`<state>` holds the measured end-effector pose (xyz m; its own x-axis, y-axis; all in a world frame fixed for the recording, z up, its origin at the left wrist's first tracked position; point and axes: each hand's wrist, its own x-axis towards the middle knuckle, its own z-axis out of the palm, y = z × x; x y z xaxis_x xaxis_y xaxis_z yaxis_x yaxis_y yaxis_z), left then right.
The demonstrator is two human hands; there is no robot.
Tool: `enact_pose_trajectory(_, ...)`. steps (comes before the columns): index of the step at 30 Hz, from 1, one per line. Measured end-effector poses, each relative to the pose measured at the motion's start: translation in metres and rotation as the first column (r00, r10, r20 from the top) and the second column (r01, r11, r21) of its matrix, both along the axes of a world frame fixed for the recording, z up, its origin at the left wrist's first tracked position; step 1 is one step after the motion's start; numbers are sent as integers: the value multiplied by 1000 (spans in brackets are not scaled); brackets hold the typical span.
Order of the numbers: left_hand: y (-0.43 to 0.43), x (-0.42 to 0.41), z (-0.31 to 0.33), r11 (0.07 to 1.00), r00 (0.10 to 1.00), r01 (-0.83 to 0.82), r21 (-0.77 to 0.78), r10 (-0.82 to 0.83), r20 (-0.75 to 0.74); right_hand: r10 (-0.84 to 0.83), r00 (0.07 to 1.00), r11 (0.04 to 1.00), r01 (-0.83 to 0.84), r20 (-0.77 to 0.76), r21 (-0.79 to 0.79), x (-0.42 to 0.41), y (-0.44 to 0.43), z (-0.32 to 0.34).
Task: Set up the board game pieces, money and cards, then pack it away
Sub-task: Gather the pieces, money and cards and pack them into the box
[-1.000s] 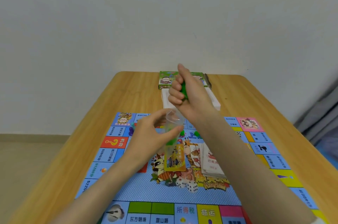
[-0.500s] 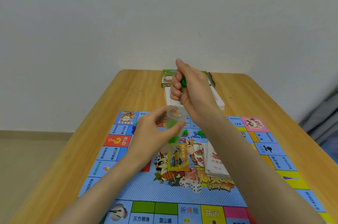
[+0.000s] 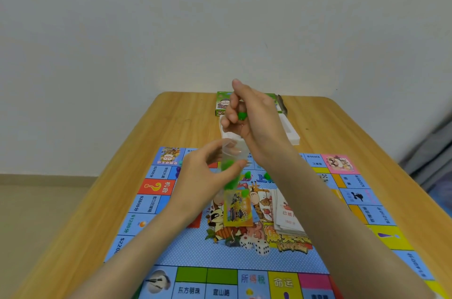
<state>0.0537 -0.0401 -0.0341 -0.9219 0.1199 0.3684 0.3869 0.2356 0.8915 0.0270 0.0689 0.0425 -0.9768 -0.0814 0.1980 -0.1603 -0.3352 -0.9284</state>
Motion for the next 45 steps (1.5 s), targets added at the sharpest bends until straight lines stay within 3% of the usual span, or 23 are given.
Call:
enact_pose_trajectory(17, 1, -2, -1, 999, 999, -31, 31, 30, 27, 59, 997, 958, -41, -54, 282, 1, -1, -3)
enact_pose_trajectory(23, -3, -6, -3, 996, 998, -41, 83, 38, 46, -26, 989, 924, 79, -145, 373, 8, 25, 14)
enact_pose_trajectory(26, -4, -6, 0, 991, 998, -57, 118, 55, 16, -52, 989, 781, 125, -136, 612, 21, 44, 14)
enact_pose_trajectory(29, -5, -6, 2, 986, 997, -79, 148, 80, -5, 66, 998, 392, -13, -14, 920, 34, 57, -5)
enact_pose_trajectory(31, -5, -6, 3, 983, 995, -98, 153, 101, -14, 178, 981, 169, -109, 78, 980, 43, 58, -22)
enact_pose_trajectory(32, -6, -6, 3, 983, 994, -104, 151, 107, -18, 217, 972, 107, -115, 89, 988, 48, 57, -30)
enact_pose_trajectory(34, -6, -6, 2, 984, 994, -101, 147, 105, -23, 268, 961, 57, -86, 68, 995, 54, 52, -42)
enact_pose_trajectory(41, -5, -5, -1, 987, 996, -82, 137, 84, -11, 269, 963, 55, -7, -8, 998, 56, 42, -60)
enact_pose_trajectory(45, -5, -5, -1, 988, 998, -59, 143, 62, -18, 242, 969, 132, 11, -43, 991, 55, 43, -60)
